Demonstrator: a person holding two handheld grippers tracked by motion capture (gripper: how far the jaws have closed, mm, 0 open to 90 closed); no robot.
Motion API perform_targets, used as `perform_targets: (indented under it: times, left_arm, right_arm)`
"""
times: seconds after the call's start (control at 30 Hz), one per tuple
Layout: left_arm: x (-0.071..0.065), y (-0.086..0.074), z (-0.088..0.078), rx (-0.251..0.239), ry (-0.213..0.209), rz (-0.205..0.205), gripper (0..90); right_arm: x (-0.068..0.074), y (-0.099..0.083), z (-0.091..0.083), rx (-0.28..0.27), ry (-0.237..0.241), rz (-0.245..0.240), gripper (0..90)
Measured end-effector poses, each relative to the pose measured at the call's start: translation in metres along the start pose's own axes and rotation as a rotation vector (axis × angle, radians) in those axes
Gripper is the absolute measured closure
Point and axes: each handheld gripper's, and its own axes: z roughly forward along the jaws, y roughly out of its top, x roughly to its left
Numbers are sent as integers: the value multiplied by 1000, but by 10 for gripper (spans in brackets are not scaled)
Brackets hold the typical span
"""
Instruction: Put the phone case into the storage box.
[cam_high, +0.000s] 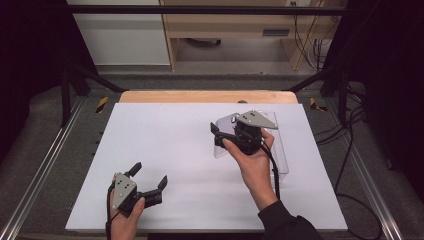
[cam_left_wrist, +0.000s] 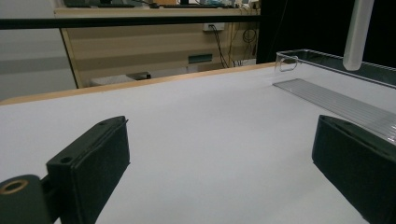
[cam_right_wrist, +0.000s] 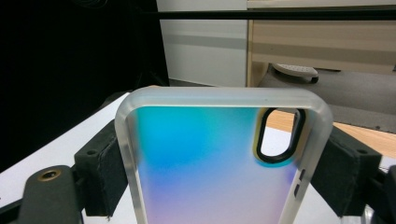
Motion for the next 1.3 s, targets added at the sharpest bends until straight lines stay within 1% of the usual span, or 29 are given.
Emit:
perform_targets:
  times: [0.3, 0.47, 0.67, 0.9, 1.3]
  left_arm:
    - [2, 0, 0, -5, 5, -13, 37]
    - [3, -1, 0, -3, 4, -20, 37]
    - [3, -1, 1, -2, -2, -18, 37]
    - [5, -2, 0, 5, 7, -26, 37]
    - [8, -2, 0, 10, 14, -31, 37]
  right_arm:
    - [-10, 4, -4, -6, -5, 23, 174]
    - [-14, 6, -4, -5, -12, 20, 175]
    - [-18, 10, -5, -6, -16, 26, 175]
    - [-27, 15, -7, -9, -24, 39, 175]
    - [-35, 18, -12, -17, -34, 45, 175]
